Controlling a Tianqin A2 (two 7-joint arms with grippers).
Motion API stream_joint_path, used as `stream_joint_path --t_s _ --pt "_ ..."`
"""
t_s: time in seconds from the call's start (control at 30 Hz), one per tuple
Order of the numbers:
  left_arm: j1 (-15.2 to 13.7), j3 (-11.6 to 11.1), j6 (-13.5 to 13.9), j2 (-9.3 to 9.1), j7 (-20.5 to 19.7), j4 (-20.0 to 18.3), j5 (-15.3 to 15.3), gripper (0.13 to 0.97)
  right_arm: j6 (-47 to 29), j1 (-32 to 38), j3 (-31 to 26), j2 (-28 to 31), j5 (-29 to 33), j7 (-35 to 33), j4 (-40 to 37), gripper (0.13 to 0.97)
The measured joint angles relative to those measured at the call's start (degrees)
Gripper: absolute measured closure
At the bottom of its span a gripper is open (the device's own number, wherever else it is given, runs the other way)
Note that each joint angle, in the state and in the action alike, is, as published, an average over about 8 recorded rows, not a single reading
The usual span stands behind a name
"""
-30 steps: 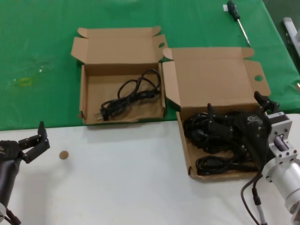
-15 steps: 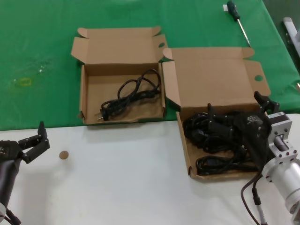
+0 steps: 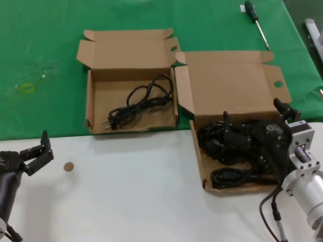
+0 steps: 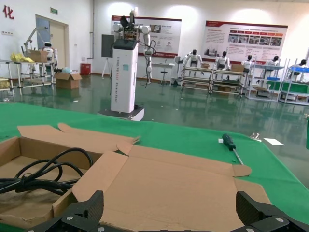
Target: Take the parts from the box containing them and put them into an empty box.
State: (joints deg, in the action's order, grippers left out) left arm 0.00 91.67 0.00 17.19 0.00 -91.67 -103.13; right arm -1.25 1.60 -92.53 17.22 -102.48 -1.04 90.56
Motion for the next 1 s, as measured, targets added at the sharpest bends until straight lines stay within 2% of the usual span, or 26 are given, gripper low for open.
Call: stream_joint_path --t_s 1.0 --pt "0.0 0.0 0.0 0.00 0.0 0.0 0.0 0.132 0.0 0.0 0.0 0.0 0.0 0.0 0.0 0.129"
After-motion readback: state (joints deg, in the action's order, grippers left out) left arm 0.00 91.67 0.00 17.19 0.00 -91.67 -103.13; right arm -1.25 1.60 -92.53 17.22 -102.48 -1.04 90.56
